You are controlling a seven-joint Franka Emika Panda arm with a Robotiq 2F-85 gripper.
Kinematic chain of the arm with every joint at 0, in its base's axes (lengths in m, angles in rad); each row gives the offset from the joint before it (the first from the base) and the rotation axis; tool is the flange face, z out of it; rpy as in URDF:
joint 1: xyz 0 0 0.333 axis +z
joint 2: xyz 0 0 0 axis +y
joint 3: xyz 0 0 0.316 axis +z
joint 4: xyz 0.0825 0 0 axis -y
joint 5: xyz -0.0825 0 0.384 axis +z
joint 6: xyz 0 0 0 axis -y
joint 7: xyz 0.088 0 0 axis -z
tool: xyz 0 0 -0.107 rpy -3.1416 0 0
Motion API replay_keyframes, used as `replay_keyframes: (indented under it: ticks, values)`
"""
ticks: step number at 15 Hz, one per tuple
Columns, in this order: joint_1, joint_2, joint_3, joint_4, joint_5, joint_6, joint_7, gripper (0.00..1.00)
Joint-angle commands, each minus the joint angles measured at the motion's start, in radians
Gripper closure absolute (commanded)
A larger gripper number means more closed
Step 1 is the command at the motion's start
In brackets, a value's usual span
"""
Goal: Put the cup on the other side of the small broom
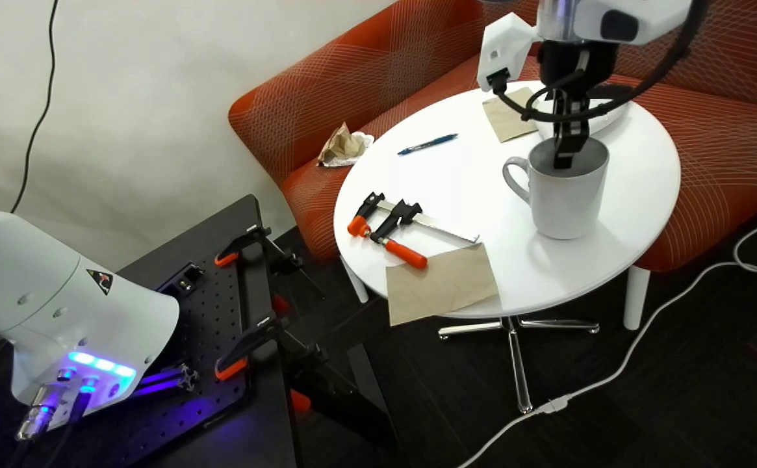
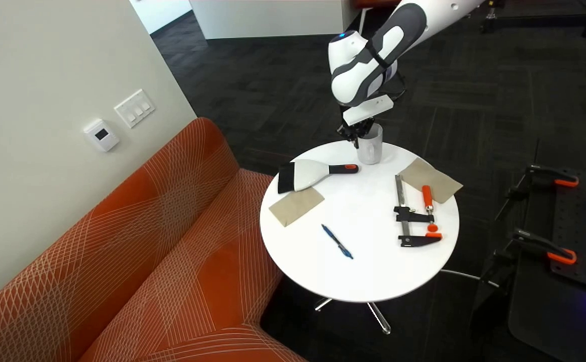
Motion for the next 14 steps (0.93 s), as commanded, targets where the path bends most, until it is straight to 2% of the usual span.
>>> replay_keyframes:
  ticks: [1,9,14]
  values:
    - [0.024,-0.109,-0.017,-0.077,-0.026,-0.046,0.013,0.97]
    - [0.088,-0.301,0.03,-0.25,-0.123,-0.127,-0.074,0.97]
    - [0.143,-0.299,0.094,-0.249,-0.185,-0.184,-0.152,0.97]
